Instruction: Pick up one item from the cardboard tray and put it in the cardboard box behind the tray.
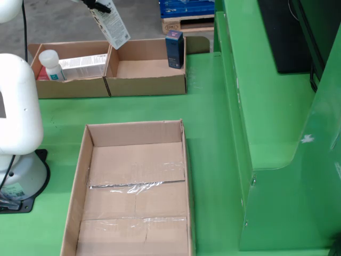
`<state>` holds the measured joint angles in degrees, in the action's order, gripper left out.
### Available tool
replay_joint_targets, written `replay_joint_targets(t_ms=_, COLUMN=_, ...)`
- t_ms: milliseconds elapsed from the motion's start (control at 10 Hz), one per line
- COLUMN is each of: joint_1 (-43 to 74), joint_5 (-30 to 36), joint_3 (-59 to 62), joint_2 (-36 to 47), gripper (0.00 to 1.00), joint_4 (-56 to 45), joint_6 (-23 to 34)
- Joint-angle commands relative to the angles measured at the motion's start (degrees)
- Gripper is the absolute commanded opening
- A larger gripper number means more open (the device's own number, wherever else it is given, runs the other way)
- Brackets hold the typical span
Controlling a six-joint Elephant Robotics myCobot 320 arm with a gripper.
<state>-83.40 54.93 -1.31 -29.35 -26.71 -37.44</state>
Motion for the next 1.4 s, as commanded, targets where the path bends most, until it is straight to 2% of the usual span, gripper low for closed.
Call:
replay_joint_targets(t_ms=0, joint_1=0.32, joint_5=-0.7, joint_3=1.31, joint_2=1.7, gripper=0.0, joint_4=0.6, joint_6=-0.26)
replay_joint_targets(t_ms=400, joint_1=0.32, joint_5=-0.7, joint_3=1.31, joint_2=1.7, gripper=0.0, joint_4=0.6, joint_6=-0.26)
replay_joint_targets(t_ms=800, joint_1=4.92, joint_5=-1.79, joint_3=1.31, joint_2=-4.67, gripper=0.0, joint_4=15.5, joint_6=10.08)
replay_joint_targets(t_ms=1100, joint_1=6.89, joint_5=-1.61, joint_3=1.31, joint_2=-7.39, gripper=0.0, joint_4=20.87, joint_6=13.39)
replay_joint_targets(t_ms=1200, joint_1=8.97, joint_5=-1.57, joint_3=1.31, joint_2=-10.37, gripper=0.0, joint_4=27.82, joint_6=17.33)
replay_joint_targets(t_ms=1300, joint_1=9.47, joint_5=-1.69, joint_3=1.31, joint_2=-11.56, gripper=0.0, joint_4=30.66, joint_6=18.8)
